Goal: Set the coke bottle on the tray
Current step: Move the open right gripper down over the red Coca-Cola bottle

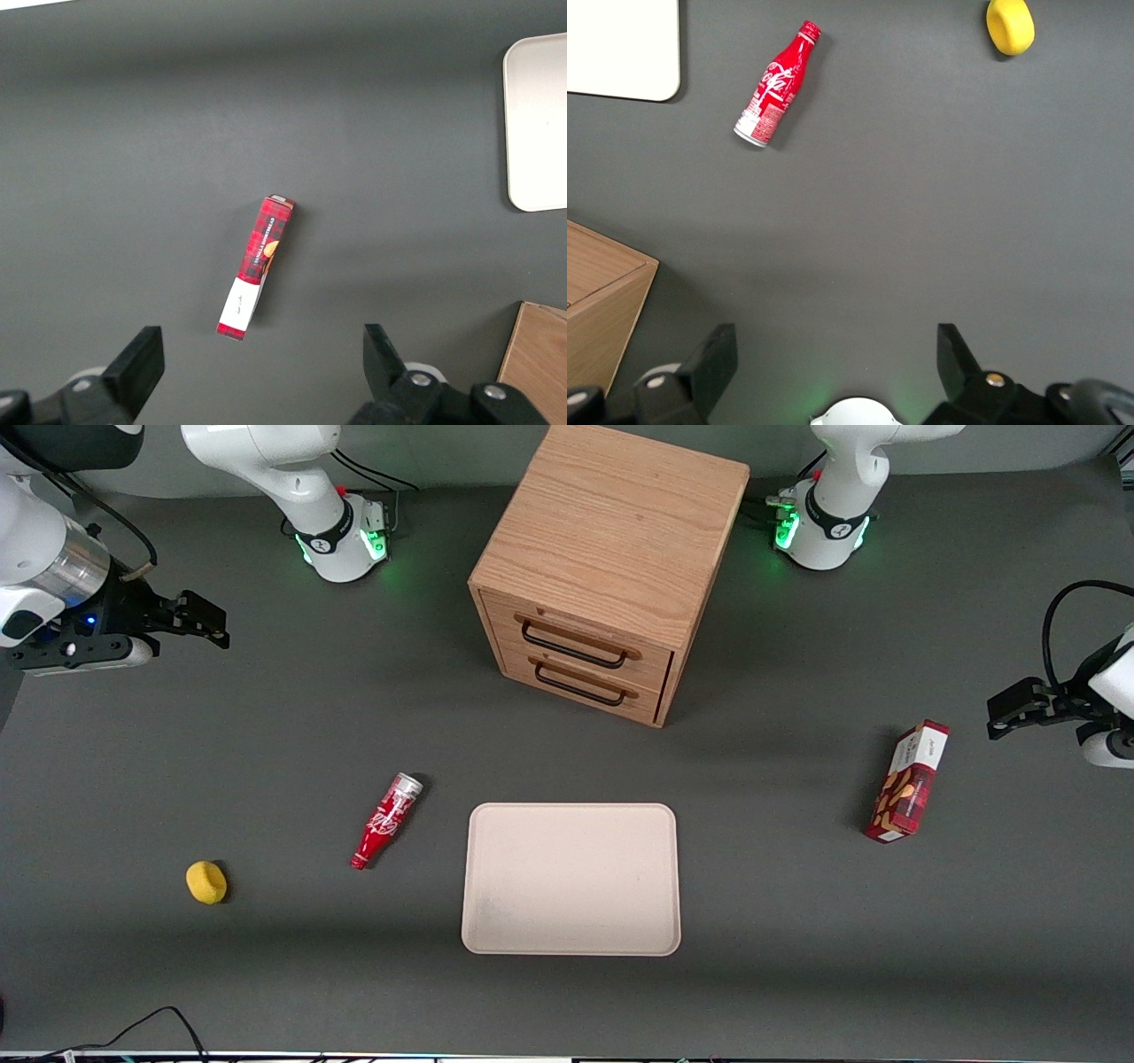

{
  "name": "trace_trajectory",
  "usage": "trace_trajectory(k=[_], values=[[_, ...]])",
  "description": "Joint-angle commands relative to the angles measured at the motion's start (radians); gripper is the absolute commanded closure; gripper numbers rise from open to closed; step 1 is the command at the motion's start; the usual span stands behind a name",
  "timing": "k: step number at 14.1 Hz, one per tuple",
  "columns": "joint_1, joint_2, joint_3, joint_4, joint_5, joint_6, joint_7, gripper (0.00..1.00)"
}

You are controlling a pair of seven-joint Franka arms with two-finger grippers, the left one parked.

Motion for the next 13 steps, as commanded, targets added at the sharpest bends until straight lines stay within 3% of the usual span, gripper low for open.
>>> trace_trajectory(k=[1, 7, 11, 13], values=[[-0.008, 0.017, 0.0, 0.03, -0.013, -0.025, -0.014, 0.0], [-0.007, 0.08, 0.019, 0.084, -0.014, -0.042, 0.017, 0.0], [0.002, 0.186, 0.1, 0.097, -0.009, 0.015, 0.266, 0.0], [0.004, 0.256, 0.128, 0.097, 0.001, 0.11, 0.478, 0.0]])
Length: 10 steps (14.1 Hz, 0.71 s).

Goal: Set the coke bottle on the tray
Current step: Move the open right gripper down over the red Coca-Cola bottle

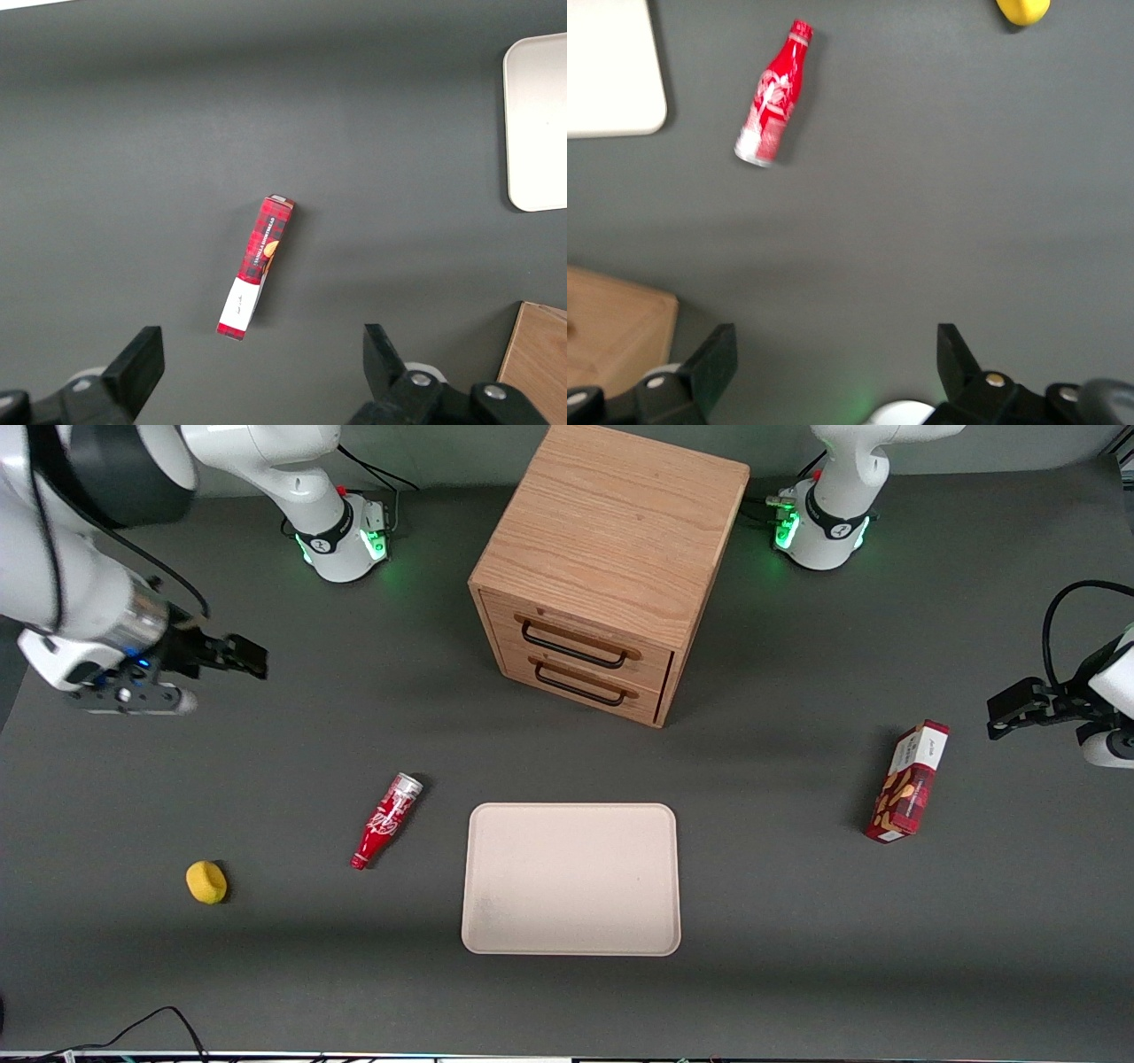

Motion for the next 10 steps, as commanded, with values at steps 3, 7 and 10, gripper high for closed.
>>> trace_trajectory(k=[3, 7, 10], values=[[0.004, 0.204, 0.071, 0.039, -0.001, 0.213, 0.356, 0.0], [0.007, 0.368, 0.073, 0.035, -0.011, 0.424, 0.501, 0.0], [0.009, 0.433, 0.073, 0.026, -0.016, 0.492, 0.55, 0.0]])
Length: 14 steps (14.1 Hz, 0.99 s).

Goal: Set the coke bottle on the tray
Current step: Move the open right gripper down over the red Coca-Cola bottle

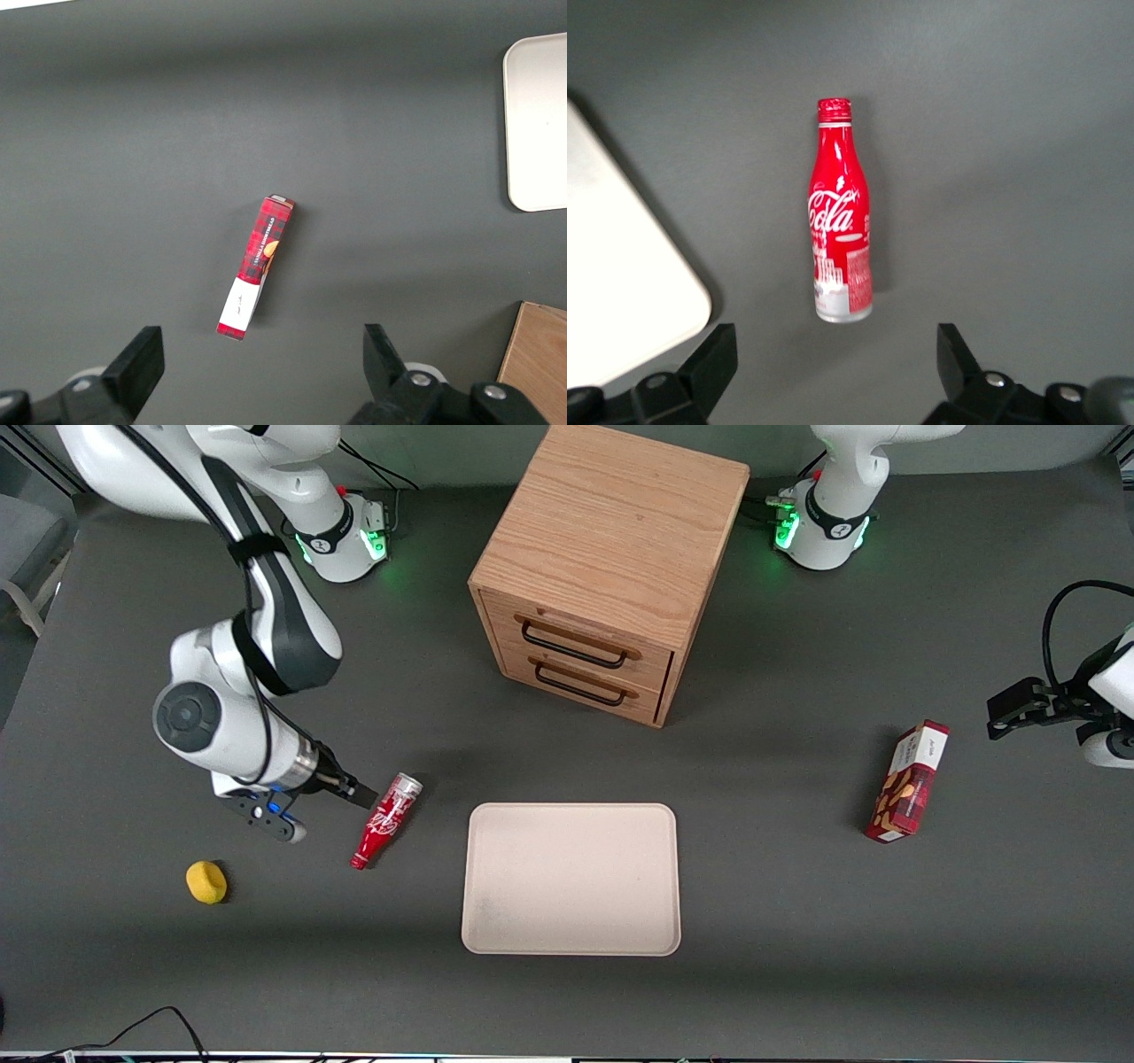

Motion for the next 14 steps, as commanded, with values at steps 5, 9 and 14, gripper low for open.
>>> trace_trajectory(k=[5, 9, 14], values=[[0.007, 0.121, 0.004, 0.019, -0.114, 0.129, 0.184, 0.0], [0.009, 0.173, 0.015, 0.021, -0.14, 0.171, 0.221, 0.0], [0.021, 0.228, 0.015, 0.023, -0.198, 0.204, 0.259, 0.0]])
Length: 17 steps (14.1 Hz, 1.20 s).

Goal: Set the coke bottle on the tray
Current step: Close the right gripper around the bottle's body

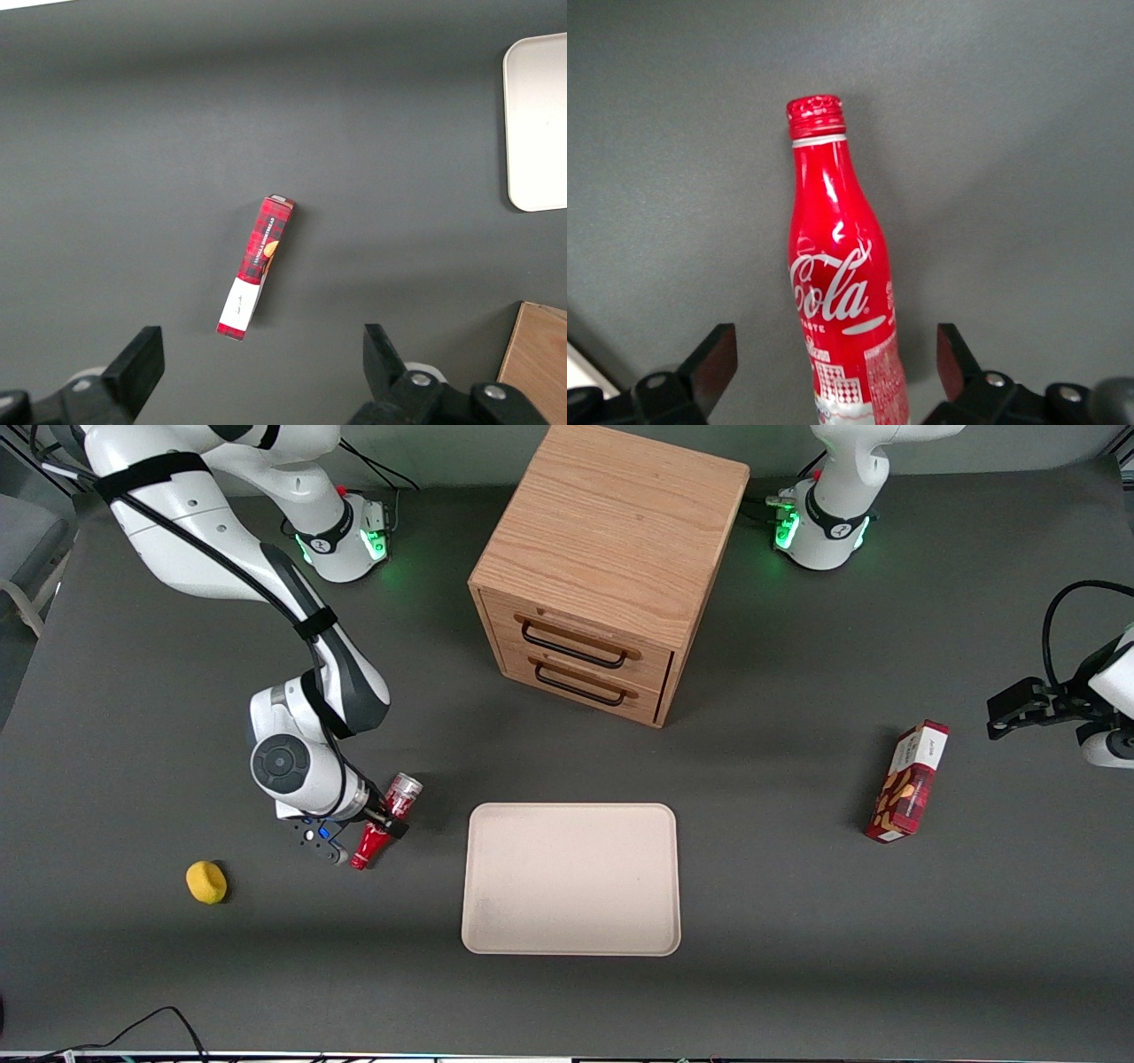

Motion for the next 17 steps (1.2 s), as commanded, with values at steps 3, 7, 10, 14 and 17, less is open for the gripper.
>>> trace_trajectory(k=[3, 7, 10, 14, 17], values=[[0.006, 0.056, 0.002, 0.022, -0.091, 0.018, 0.079, 0.01], [0.006, 0.065, 0.002, 0.027, -0.101, 0.018, 0.081, 0.36], [0.008, 0.062, 0.003, 0.027, -0.101, 0.016, 0.087, 1.0], [0.004, 0.036, 0.008, 0.031, -0.1, -0.002, 0.07, 1.0], [-0.015, -0.04, 0.054, 0.077, -0.089, -0.161, 0.044, 1.0]])
